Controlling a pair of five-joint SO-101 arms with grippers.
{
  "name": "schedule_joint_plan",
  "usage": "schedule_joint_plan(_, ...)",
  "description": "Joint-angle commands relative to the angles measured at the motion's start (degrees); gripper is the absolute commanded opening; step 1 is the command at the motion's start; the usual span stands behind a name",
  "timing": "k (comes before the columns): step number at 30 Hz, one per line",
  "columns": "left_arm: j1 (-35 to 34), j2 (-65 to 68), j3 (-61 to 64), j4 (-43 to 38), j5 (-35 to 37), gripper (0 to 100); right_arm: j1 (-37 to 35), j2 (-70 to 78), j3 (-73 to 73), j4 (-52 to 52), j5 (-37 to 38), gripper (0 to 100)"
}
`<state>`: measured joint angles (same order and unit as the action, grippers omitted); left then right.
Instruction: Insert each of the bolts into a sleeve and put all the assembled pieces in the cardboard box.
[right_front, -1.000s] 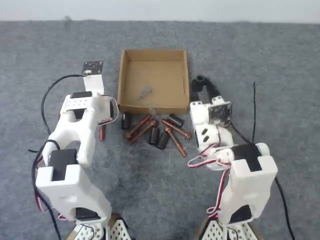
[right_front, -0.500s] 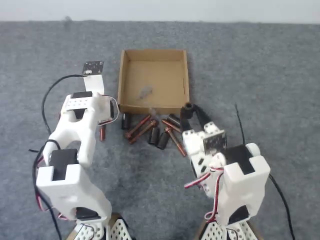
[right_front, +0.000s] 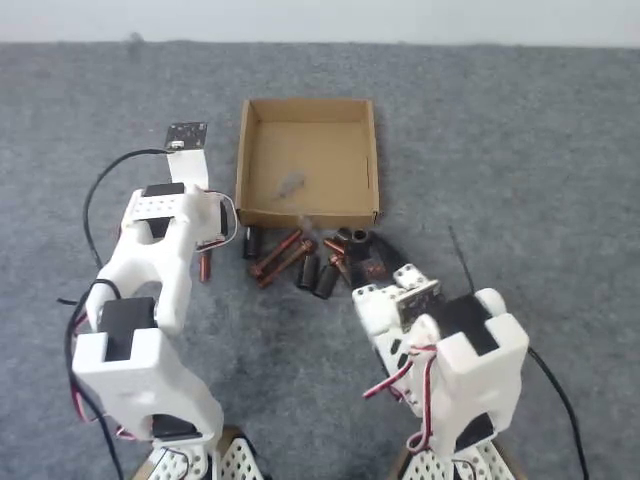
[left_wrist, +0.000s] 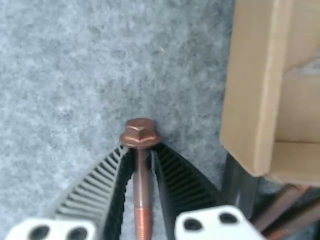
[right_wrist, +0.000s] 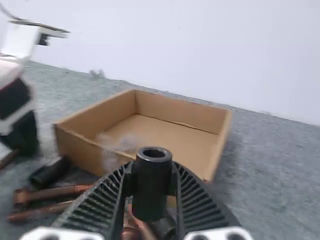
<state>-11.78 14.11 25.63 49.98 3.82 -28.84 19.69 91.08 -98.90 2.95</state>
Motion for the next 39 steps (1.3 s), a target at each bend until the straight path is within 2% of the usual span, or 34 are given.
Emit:
schedule_joint_plan(1,0.62,-3.87,-0.22,-0.70,-0.35,1,-6.20,-0.75,1.32,-1.89,0.00,0.6)
schedule_joint_plan(6,0.62,-3.87,-0.22,-0.70,-0.35,1,-12.00,-0.75,1.32,-1.89,0.00,0.6)
schedule_joint_plan(13,0.70,-3.87,-0.22,-0.70,-0.35,1,-12.44,-0.75,1.41,-1.89,-0.09,0.6)
schedule_joint_plan(21,4.22,-5.27,1.63,-0.70,-0.53,1,-12.09,-0.13,1.23,-1.80,-0.35,0.6)
schedule_joint_plan(28,5.01,-18.11,10.07,-1.32,-0.44,1,-10.77,-0.13,1.14,0.75,-0.18,0.6)
schedule_joint_plan(35,5.63,-32.44,20.00,-6.86,-0.09,1,-10.86,-0.13,1.14,0.84,-0.09,0.6)
schedule_joint_plan(39,8.62,-42.11,25.89,-9.41,0.00,1,-10.86,-0.13,1.14,0.92,-0.09,0.6)
